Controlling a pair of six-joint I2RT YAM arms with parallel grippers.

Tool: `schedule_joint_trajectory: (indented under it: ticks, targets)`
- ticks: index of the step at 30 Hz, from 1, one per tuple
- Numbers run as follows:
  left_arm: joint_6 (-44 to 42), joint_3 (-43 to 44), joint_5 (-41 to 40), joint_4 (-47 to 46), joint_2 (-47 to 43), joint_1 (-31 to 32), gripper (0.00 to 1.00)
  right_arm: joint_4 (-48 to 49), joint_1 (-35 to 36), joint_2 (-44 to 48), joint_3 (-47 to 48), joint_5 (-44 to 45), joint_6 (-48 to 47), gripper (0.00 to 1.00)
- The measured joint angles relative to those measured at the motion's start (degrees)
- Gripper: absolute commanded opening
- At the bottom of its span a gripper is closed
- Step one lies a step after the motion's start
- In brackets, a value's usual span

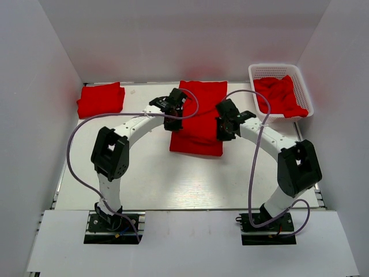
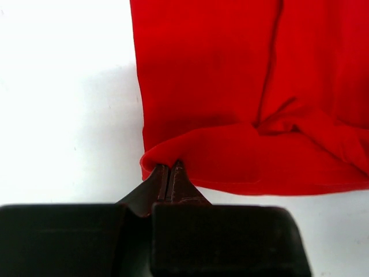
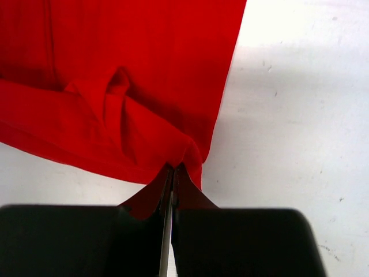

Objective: Fold and stack the t-shirts
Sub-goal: Fold the folded rectangular tshirt in 1/3 of the way

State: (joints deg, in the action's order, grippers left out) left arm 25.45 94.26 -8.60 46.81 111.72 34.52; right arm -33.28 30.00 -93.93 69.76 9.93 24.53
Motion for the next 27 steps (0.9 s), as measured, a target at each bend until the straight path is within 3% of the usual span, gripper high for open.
schedule_joint_trajectory:
  ticks: [27]
  targets:
    - [-9.2,13.4,3.7,-7.8,12.9,-5.3,0.0,0.3,-7.5,-13.3,13.0,-5.2,-3.9,0.0]
